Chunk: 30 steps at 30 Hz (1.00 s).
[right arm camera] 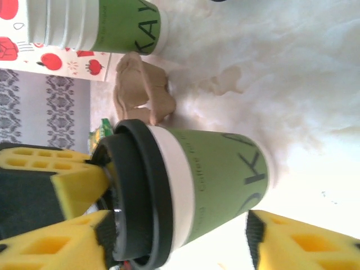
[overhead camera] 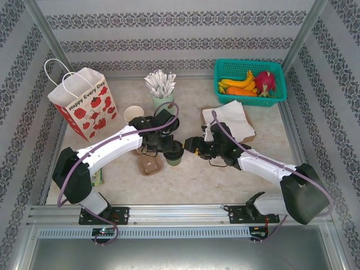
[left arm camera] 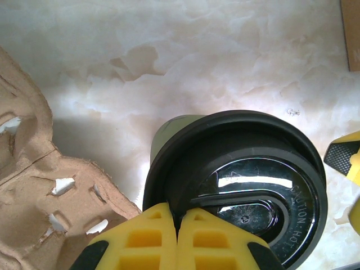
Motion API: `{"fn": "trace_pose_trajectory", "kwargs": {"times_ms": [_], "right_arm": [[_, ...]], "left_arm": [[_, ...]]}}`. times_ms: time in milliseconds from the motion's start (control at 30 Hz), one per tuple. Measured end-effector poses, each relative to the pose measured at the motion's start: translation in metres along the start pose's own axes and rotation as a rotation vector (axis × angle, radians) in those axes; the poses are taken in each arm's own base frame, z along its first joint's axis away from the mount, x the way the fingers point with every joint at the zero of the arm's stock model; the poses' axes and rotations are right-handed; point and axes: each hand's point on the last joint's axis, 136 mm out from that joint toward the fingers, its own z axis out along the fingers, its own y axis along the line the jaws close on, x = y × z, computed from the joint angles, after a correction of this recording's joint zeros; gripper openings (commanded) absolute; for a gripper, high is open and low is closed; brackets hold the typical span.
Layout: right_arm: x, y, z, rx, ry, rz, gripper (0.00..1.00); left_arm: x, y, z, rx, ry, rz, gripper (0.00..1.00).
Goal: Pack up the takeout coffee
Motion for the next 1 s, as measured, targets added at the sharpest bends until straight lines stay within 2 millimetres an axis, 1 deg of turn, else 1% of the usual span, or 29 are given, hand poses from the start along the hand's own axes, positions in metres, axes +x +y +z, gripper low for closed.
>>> {"fn": "trace_pose_trajectory", "kwargs": {"times_ms": [67,233,367,667,1000], "right_arm": [[0.000,-0.001,0.000,0.000,0.003,0.001,0.44],[0.005,-0.003,0.004,-0.007,0.035,0.006,0.38],[0.005,0.000,0.007,-0.022,0.050,-0.004,0.34],[0.006,0.005,0.009,-0.034,0.064,-0.017,0.19],[0.004,0.001,0.012,-0.010,0.058,-0.007,0.18]], "left_arm": [[0.000,0.000,0.000,0.000,0.001,0.000,0.00],[-0.001,-0.002,0.001,0.004,0.003,0.000,0.00],[-0.001,-0.002,0.001,0.004,0.003,0.000,0.00],[-0.001,-0.002,0.001,0.005,0.006,0.000,0.00],[-0.002,-0.003,0.005,-0.002,0.015,-0.027,0.00]]}}
